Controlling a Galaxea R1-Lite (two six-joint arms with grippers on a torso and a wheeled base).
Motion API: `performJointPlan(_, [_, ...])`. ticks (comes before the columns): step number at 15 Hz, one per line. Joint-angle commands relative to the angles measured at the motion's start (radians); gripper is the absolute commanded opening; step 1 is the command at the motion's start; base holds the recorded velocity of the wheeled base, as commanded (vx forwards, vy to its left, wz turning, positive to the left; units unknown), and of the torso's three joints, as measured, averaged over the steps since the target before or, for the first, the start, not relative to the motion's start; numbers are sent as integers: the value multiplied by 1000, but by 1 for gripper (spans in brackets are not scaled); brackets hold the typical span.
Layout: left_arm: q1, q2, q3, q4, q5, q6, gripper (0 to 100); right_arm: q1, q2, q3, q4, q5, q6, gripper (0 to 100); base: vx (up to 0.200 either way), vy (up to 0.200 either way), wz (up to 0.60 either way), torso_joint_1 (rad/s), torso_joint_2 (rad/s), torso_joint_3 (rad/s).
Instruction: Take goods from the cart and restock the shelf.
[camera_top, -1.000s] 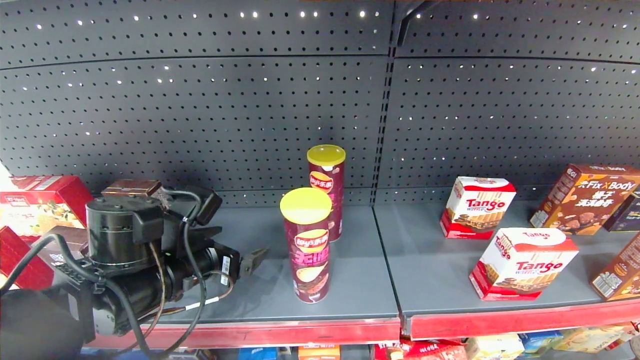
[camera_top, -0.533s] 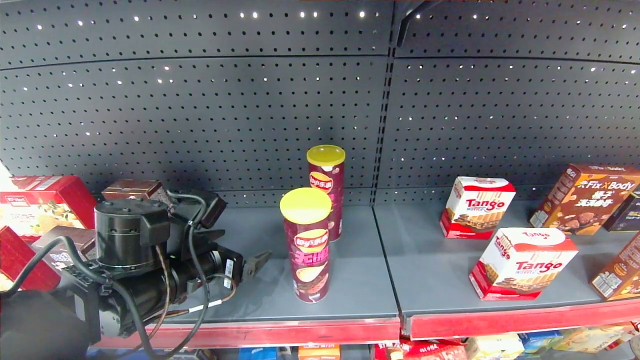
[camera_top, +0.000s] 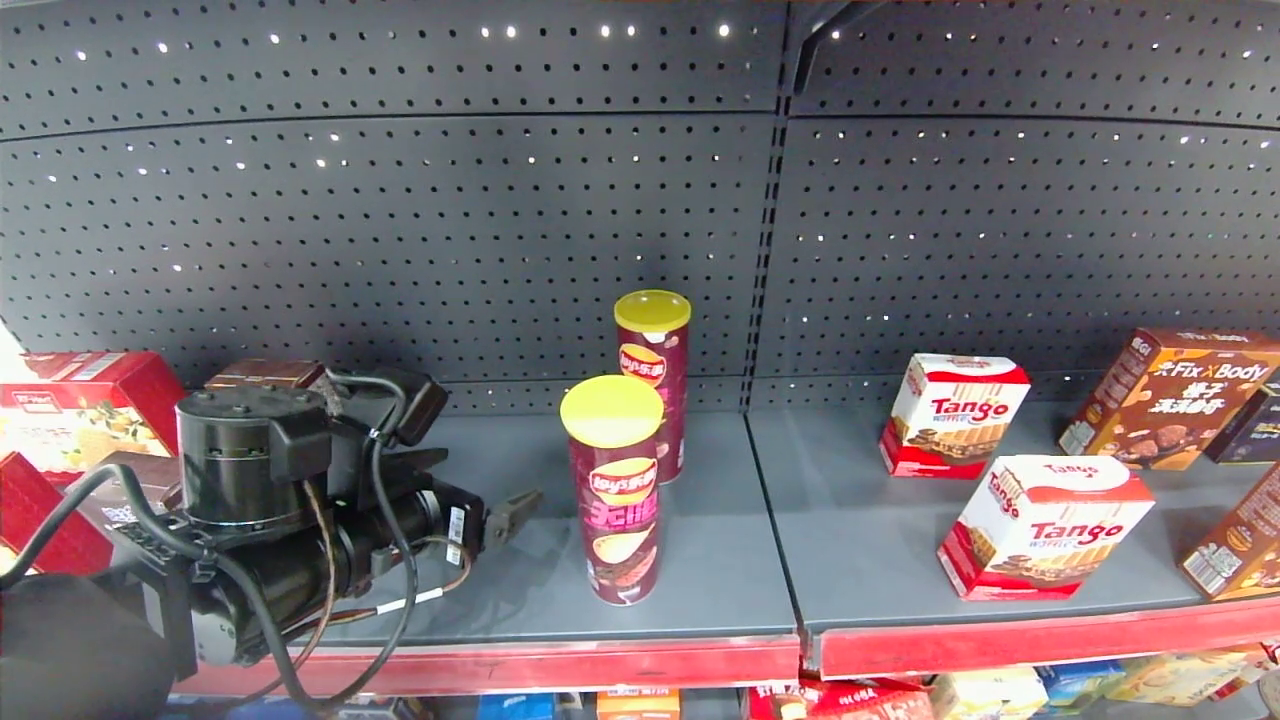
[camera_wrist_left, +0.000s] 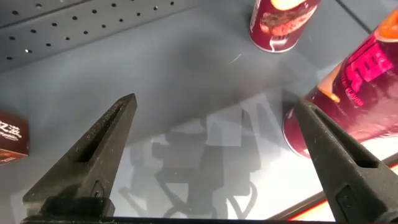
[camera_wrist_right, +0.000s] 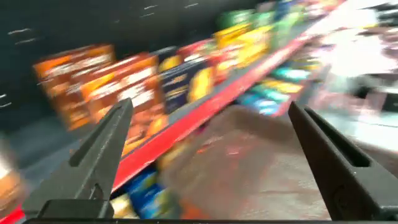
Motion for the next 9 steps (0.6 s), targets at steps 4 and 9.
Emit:
performJointPlan(4, [12, -20, 5, 0, 0, -2, 100, -1, -1, 157, -23, 339, 41, 100, 0, 0, 0, 0, 0, 0])
performJointPlan(9, [29, -29, 8, 2, -1, -4, 100, -1, -1, 305, -52, 568, -22, 100, 0, 0, 0, 0, 0, 0])
